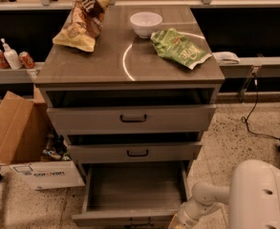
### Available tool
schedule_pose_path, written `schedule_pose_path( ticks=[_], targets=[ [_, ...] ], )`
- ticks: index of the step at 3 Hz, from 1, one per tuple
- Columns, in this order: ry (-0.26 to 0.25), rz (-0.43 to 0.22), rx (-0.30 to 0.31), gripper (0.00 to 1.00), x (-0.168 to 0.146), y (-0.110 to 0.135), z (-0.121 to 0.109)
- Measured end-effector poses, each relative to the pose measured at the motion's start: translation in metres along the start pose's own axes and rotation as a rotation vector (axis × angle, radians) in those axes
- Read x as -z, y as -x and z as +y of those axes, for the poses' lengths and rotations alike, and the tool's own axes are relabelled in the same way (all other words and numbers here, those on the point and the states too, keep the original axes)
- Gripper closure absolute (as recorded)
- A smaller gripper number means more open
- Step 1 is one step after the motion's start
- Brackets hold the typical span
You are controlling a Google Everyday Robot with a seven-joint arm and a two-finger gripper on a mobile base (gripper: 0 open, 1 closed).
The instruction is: Close bottom drawer
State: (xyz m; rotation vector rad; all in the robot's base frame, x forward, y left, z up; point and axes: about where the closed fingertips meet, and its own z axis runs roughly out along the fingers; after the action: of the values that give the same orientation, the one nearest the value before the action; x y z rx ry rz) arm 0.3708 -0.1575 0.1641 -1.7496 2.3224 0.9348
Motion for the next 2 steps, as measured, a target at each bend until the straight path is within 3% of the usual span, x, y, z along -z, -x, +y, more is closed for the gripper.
schedule_pose_path(
  ticks=[2],
  targets=[
    [-0.04,-0.063,-0.019,1.0,-0.018,-0.001,-0.031]
  ],
)
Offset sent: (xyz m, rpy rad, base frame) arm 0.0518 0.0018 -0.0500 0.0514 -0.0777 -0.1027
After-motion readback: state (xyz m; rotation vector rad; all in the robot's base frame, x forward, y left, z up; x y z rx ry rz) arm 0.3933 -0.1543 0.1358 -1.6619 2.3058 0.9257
